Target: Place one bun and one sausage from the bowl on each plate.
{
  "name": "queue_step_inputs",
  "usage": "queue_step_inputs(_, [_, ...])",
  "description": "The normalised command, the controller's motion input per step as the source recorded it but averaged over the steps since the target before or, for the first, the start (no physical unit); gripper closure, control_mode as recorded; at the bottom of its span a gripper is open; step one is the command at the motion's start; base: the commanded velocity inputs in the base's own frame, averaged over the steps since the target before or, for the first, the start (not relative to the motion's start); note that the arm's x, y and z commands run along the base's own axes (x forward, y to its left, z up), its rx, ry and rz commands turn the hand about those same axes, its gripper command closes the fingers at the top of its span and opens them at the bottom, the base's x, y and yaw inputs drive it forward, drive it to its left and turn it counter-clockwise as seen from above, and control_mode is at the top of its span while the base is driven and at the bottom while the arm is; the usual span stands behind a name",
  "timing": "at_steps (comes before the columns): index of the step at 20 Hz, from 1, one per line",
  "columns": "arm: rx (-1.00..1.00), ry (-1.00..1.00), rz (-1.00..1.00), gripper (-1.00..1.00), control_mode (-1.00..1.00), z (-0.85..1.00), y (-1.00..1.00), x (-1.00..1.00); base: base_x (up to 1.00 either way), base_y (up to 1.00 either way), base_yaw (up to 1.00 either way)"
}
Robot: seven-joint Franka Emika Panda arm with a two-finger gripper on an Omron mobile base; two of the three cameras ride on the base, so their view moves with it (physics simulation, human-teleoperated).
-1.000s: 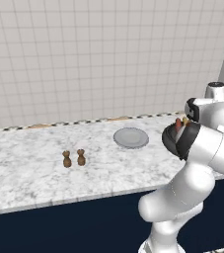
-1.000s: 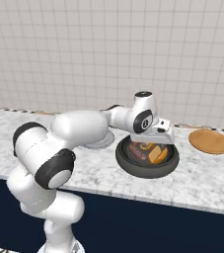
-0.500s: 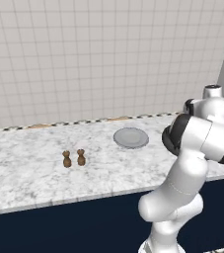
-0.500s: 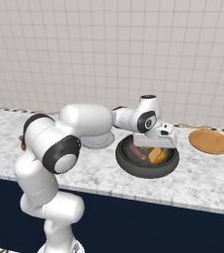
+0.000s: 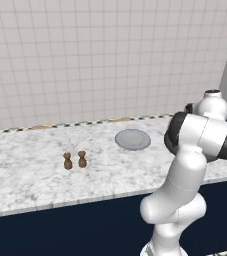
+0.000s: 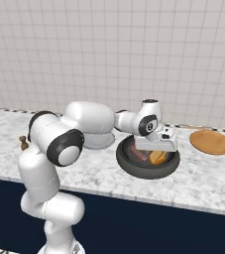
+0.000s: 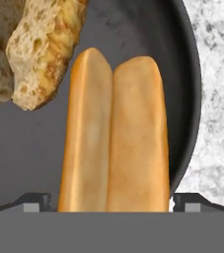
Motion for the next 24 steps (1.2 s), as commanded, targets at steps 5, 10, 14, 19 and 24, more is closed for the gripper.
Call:
queue_step_inputs(5, [0.0,0.0,0.0,-1.0,-1.0,0.0,0.0,0.0,0.0,0.0,0.0])
queue_step_inputs(10, [0.0,0.0,0.0,1.0,-1.0,0.0,0.0,0.0,0.0,0.0,0.0])
queue_step_inputs(14, [0.0,0.0,0.0,1.0,-1.0,0.0,0.0,0.0,0.0,0.0,0.0])
queue_step_inputs(19, [0.0,0.0,0.0,1.0,-1.0,0.19,-0.02,-0.14,0.0,0.0,0.0])
queue_step_inputs(24, [0.0,-0.07,0.0,1.0,-1.0,0.75,0.37,-0.47,0.0,0.0,0.0])
